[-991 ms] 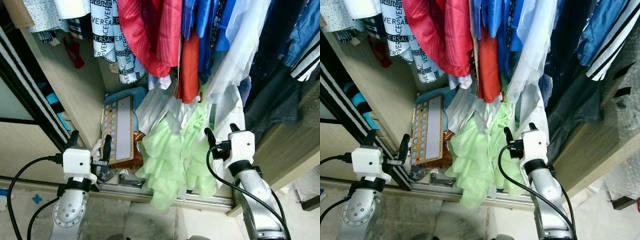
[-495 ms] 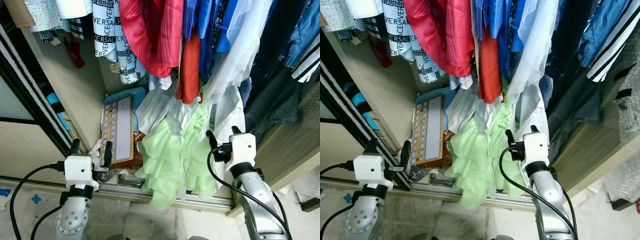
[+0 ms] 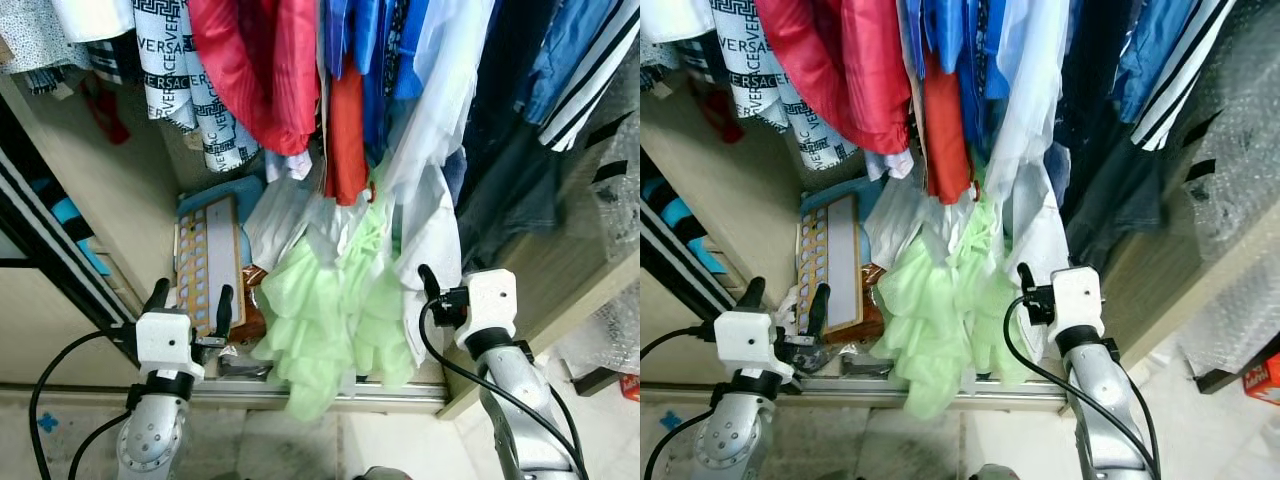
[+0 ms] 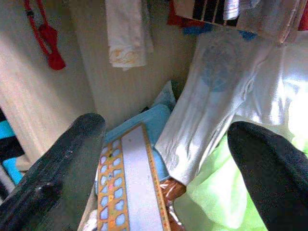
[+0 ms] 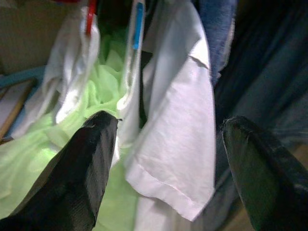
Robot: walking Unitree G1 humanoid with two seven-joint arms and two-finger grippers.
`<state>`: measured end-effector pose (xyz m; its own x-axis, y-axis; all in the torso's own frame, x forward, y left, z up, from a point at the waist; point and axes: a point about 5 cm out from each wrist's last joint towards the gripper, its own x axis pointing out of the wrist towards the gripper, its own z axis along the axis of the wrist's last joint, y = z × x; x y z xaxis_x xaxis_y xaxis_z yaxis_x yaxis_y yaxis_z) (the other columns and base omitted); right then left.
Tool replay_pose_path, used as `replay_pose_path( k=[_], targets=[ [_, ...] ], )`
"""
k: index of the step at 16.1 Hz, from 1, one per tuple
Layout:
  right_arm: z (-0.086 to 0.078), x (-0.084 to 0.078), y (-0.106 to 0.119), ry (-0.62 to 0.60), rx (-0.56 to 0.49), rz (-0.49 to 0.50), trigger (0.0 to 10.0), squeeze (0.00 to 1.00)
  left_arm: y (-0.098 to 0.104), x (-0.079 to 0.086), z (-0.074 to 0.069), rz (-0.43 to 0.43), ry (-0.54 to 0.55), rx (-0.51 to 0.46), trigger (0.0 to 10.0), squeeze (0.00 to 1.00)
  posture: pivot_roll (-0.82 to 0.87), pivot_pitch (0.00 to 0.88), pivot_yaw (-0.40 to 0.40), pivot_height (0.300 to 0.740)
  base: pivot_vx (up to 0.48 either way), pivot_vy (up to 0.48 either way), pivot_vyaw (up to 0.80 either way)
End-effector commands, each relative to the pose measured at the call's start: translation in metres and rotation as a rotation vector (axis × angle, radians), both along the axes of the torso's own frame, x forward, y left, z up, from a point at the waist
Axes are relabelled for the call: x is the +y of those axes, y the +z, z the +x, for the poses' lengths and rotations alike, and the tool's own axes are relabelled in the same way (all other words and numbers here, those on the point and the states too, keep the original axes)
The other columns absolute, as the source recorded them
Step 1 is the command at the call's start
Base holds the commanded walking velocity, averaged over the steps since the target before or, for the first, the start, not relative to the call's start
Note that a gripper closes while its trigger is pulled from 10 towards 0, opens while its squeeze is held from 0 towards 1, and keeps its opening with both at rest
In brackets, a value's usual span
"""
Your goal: Clean up the room
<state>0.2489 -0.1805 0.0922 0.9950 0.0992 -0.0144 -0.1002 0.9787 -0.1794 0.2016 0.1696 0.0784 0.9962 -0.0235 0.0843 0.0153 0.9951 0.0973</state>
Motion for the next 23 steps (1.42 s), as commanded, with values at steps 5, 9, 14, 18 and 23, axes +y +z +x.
replay_pose_path(
  k=[5, 9, 14, 18, 23],
  targets=[
    [-0.0002, 0.0005, 0.0068, 0.000, -0.019, -0.004, 10.0, 0.00, 0.0019, 0.0008, -0.0014, 0.002, -0.024, 0.003, 10.0, 0.00, -0.08, 0.000, 0.008, 0.740, 0.000, 0.000, 0.00],
    [0.0005, 0.0002, 0.0071, -0.003, -0.014, 0.000, 10.0, 0.00, 0.0016, -0.0001, -0.0011, 0.003, -0.032, 0.002, 10.0, 0.00, -0.08, 0.000, 0.007, 0.740, 0.067, 0.000, -0.25],
    [0.0009, 0.0014, 0.0073, 0.009, -0.018, -0.008, 10.0, 0.00, 0.0011, -0.0003, -0.0009, 0.000, -0.032, 0.005, 10.0, 0.00, -0.08, 0.000, 0.006, 0.740, 0.277, 0.000, 0.00],
    [0.0022, 0.0029, 0.0070, 0.022, -0.016, -0.008, 10.0, 0.00, 0.0002, 0.0004, 0.0002, -0.001, -0.026, 0.007, 10.0, 0.00, -0.08, 0.000, 0.004, 0.740, 0.061, 0.000, 0.00],
    [0.0028, 0.0038, 0.0069, 0.030, -0.018, -0.016, 10.0, 0.00, 0.0001, -0.0001, 0.0012, 0.000, -0.031, 0.002, 10.0, 0.00, -0.08, 0.000, 0.004, 0.740, 0.000, 0.000, 0.00]
  ],
)
